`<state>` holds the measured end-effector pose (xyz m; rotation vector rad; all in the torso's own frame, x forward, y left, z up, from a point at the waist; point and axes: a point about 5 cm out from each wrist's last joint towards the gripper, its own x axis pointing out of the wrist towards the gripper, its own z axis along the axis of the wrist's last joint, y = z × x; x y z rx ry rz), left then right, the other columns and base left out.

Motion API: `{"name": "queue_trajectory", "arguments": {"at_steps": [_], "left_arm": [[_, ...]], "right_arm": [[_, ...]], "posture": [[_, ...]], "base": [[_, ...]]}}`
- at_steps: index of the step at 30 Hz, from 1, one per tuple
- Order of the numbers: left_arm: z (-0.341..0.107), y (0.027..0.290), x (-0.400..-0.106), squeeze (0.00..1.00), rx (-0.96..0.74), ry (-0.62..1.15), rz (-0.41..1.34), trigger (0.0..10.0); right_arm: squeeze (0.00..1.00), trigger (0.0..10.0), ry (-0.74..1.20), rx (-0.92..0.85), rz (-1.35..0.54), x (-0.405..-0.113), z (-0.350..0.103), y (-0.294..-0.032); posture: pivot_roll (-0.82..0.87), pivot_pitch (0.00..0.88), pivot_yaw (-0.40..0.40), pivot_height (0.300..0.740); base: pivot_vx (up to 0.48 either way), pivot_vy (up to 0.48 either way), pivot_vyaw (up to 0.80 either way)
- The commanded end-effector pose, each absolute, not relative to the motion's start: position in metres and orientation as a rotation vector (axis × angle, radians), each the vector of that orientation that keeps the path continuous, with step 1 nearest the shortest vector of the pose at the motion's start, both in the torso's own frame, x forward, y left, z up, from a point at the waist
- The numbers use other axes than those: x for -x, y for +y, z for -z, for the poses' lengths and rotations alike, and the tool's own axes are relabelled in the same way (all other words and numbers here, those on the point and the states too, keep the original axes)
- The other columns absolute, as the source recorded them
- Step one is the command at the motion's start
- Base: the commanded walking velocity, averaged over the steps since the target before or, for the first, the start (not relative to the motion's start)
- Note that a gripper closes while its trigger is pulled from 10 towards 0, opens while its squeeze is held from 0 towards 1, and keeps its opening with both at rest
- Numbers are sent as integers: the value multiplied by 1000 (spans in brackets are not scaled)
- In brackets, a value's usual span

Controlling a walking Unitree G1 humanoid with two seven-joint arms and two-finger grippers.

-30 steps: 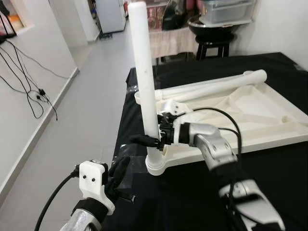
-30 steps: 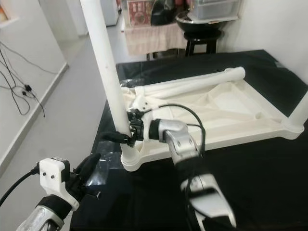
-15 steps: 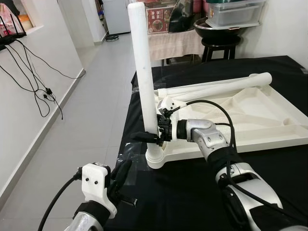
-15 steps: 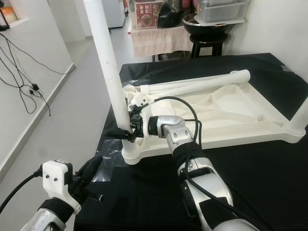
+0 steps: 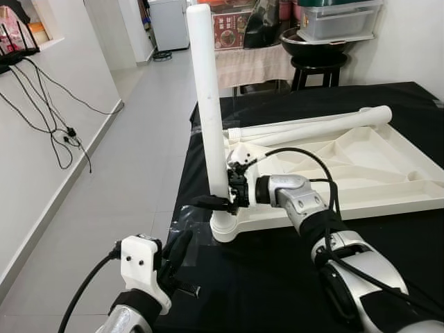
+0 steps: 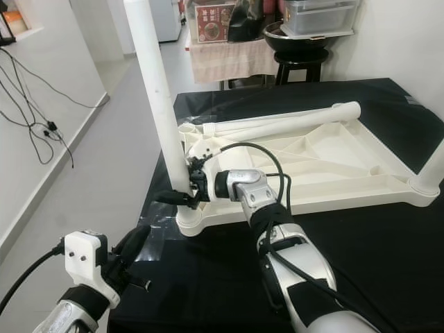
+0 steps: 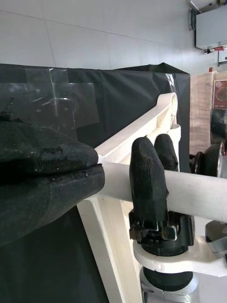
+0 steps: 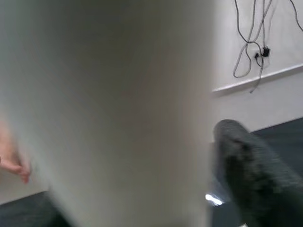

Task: Building children table

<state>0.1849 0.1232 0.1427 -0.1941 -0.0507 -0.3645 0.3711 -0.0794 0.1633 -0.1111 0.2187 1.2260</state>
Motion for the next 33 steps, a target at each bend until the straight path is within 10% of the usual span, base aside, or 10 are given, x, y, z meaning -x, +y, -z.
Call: {"name": "queue_trajectory", "arguments": {"at_steps": [1, 14, 18, 30, 31, 33], "left_arm": [[-140, 127, -185, 0, 179, -39, 342, 10000], [-140, 128, -184, 0, 181, -42, 341, 10000], [-141, 132, -183, 0, 173, -44, 332, 10000], [-139, 134, -191, 0, 160, -46, 343, 10000], [-139, 134, -191, 0, 158, -47, 343, 10000], [-139, 134, -192, 0, 157, -47, 343, 10000]], "right_arm": [[0, 0, 189, 120, -1226, -374, -172, -75], [0, 0, 218, 108, -1127, -375, -163, -92], [0, 0, 313, 62, -623, -323, -105, -73], [0, 0, 224, 103, -523, -332, -121, -82], [0, 9686, 218, 99, -549, -332, -122, -80], [0, 10000, 210, 80, -566, -328, -126, -78]], "posture": [[31, 1, 74, 740], [24, 16, 67, 740], [21, 35, 55, 740], [-5, 0, 65, 740], [-5, 0, 66, 740], [-5, 0, 69, 740]], "base": [[0, 0, 0], [0, 0, 0], [0, 0, 0], [0, 0, 0], [0, 0, 0], [0, 0, 0]]}}
